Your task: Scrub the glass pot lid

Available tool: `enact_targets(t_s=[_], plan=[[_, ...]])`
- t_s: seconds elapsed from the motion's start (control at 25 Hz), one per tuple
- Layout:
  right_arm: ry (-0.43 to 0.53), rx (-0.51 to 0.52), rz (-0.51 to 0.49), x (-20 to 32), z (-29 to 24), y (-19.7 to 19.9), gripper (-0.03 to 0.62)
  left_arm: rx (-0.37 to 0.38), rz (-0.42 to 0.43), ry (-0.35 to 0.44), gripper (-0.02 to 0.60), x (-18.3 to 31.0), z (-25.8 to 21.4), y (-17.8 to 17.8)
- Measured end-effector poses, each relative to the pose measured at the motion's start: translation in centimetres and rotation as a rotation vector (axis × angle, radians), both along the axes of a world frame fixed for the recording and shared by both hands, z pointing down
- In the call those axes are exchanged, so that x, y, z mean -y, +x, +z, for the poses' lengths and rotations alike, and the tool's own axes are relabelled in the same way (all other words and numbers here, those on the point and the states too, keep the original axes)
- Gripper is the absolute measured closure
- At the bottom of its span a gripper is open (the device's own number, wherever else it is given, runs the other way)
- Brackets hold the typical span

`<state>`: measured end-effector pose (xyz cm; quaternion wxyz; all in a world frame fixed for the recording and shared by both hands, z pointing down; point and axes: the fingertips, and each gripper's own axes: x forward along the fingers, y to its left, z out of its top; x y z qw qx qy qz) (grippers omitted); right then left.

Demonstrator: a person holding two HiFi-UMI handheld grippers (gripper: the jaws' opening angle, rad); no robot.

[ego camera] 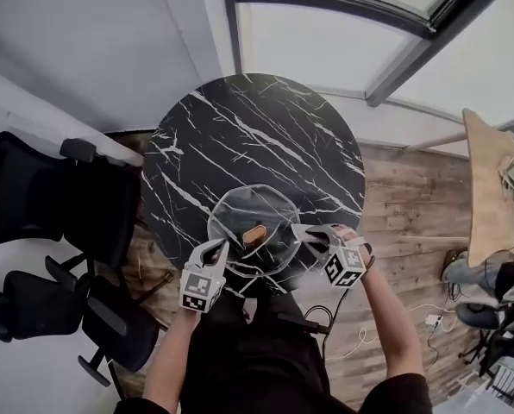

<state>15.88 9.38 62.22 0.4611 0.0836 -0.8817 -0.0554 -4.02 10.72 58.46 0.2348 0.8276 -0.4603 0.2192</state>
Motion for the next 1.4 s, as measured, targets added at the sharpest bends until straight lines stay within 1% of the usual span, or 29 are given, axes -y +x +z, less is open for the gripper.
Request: enact_targets(t_s=[0.04, 0.12, 0.2, 0.32, 0.4, 0.44, 0.6, 0.68, 0.76, 0.84, 0.96, 1.08, 1.4], plan=[[0.009, 0.079, 0.104, 1.4, -1.9, -0.8, 0.516, -0.002, -0.009, 0.019, 0.580, 0.5, -0.8, -0.1], [0.011, 0.274, 0.302, 4.0, -6.3, -2.4, 0.516, -0.019, -0.049, 0.082, 0.580, 1.7, -3.2, -0.4], [-0.001, 0.468, 0.457, 5.8, -11.1, -3.6, 0.514, -0.040, -0.101, 0.165, 0.580, 3.0, -6.6, -1.0], [-0.040, 0.704, 0.616, 6.3, -17.7, -4.6, 0.514, -0.056, -0.145, 0.273, 0.580, 3.5, -12.2, -1.8], [-0.029, 0.808, 0.678, 5.7, -21.7, -5.0, 0.514, -0.061, -0.161, 0.324, 0.580, 3.0, -15.2, -2.4], [-0.006, 0.834, 0.694, 5.3, -23.3, -5.2, 0.514, -0.065, -0.167, 0.344, 0.580, 2.8, -16.4, -2.6], [0.090, 0.894, 0.708, 3.3, -27.8, -5.6, 0.513, -0.089, -0.188, 0.401, 0.580, 1.8, -19.9, -2.8], [0.146, 0.940, 0.748, 1.9, -29.0, -5.4, 0.513, -0.074, -0.188, 0.451, 0.580, 0.8, -21.3, -2.7], [0.193, 0.958, 0.807, 0.3, -29.0, -5.0, 0.513, -0.048, -0.187, 0.482, 0.580, -0.3, -21.5, -2.4], [0.193, 0.954, 0.857, -1.0, -27.8, -4.9, 0.513, -0.047, -0.192, 0.461, 0.580, -1.1, -20.3, -1.8], [0.141, 0.941, 0.877, -1.8, -26.1, -5.2, 0.513, -0.085, -0.192, 0.404, 0.580, -1.8, -18.4, -1.0], [0.116, 0.951, 0.883, -1.6, -25.6, -5.2, 0.513, -0.103, -0.180, 0.405, 0.580, -1.2, -18.5, -0.8], [0.135, 0.938, 0.884, -1.4, -25.7, -5.9, 0.517, -0.167, -0.182, 0.397, 0.580, 0.5, -19.8, -0.7]])
